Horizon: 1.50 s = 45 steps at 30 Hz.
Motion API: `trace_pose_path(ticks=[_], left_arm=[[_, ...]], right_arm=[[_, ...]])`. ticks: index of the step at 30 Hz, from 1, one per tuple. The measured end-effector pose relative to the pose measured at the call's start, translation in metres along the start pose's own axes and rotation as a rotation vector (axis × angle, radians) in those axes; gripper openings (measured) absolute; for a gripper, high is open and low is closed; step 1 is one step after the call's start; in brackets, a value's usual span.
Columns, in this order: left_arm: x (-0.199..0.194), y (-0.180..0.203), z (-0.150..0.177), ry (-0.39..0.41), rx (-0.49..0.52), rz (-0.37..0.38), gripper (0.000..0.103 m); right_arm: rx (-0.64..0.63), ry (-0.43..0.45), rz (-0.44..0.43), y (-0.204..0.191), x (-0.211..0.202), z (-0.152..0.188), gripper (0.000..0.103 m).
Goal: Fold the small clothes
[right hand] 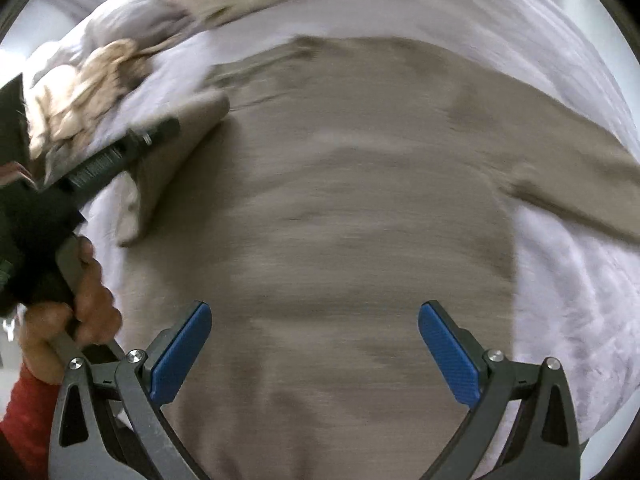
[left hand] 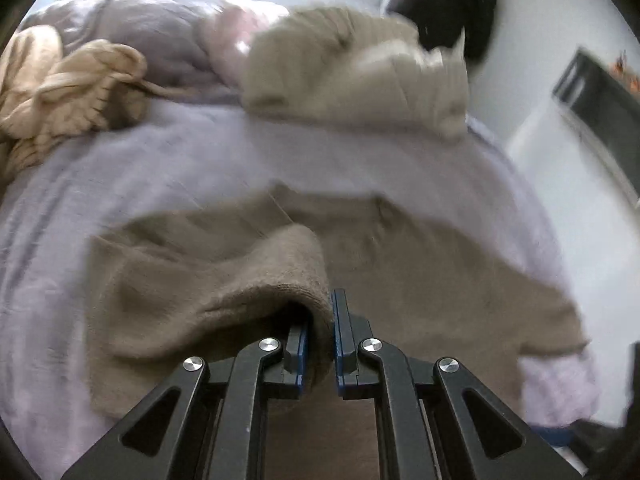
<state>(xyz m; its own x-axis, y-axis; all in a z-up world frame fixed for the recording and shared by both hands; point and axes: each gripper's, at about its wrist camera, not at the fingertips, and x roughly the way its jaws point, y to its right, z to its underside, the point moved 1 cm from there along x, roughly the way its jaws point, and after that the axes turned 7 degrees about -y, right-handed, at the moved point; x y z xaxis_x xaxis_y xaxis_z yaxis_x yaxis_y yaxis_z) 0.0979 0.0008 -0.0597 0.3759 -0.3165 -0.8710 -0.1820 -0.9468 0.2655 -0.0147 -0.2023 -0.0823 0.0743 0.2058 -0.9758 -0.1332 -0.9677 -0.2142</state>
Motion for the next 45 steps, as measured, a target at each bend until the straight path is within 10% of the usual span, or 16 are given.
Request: trace_pose_path(ticks=[5, 6, 8, 9, 16, 23, 26, 27, 35, 39, 45], left_arm=[[0.037, 0.016, 0.021, -0.115, 0.04, -0.066, 0.014], [0.035, 0.016, 0.025, -0.118, 0.037, -0.072, 0.024], [0.014, 0.006, 0.031, -0.094, 0.007, -0.094, 0.091], [0.0, -0.002, 0.033, -0.056, -0.007, -0.115, 0.096], [-0.057, -0.083, 0.056, -0.029, -0.105, -0.254, 0.096], [-0.064, -0.151, 0.086, -0.076, -0.279, -0.35, 0.095], [-0.063, -0.166, 0.091, -0.086, -0.335, -0.33, 0.095], [-0.061, -0.166, 0.091, -0.092, -0.336, -0.319, 0.095], [-0.04, -0.163, 0.041, -0.093, -0.274, -0.255, 0.095], [-0.014, -0.17, 0.011, -0.115, -0.267, -0.234, 0.095], [0.027, -0.186, -0.011, -0.186, -0.31, -0.246, 0.095]], right_arm=[[0.026, -0.009, 0.023, 0.028, 0.007, -0.008, 0.103], [0.012, -0.001, 0.029, 0.027, 0.006, -0.011, 0.103], [-0.045, 0.031, 0.048, 0.018, -0.001, -0.018, 0.103], [-0.078, 0.049, 0.055, 0.01, -0.004, -0.023, 0.103], [-0.535, 0.212, 0.147, -0.122, -0.003, -0.056, 0.103], [-0.999, 0.295, 0.529, -0.239, 0.094, -0.053, 0.098], [-0.987, 0.242, 0.592, -0.235, 0.118, -0.068, 0.045], [-0.957, 0.224, 0.568, -0.229, 0.116, -0.073, 0.008], [-0.224, 0.331, 0.005, -0.082, 0.018, -0.128, 0.008], [0.074, 0.196, -0.176, 0.011, 0.04, -0.123, 0.071], [0.235, 0.196, -0.333, 0.062, 0.043, -0.114, 0.072]])
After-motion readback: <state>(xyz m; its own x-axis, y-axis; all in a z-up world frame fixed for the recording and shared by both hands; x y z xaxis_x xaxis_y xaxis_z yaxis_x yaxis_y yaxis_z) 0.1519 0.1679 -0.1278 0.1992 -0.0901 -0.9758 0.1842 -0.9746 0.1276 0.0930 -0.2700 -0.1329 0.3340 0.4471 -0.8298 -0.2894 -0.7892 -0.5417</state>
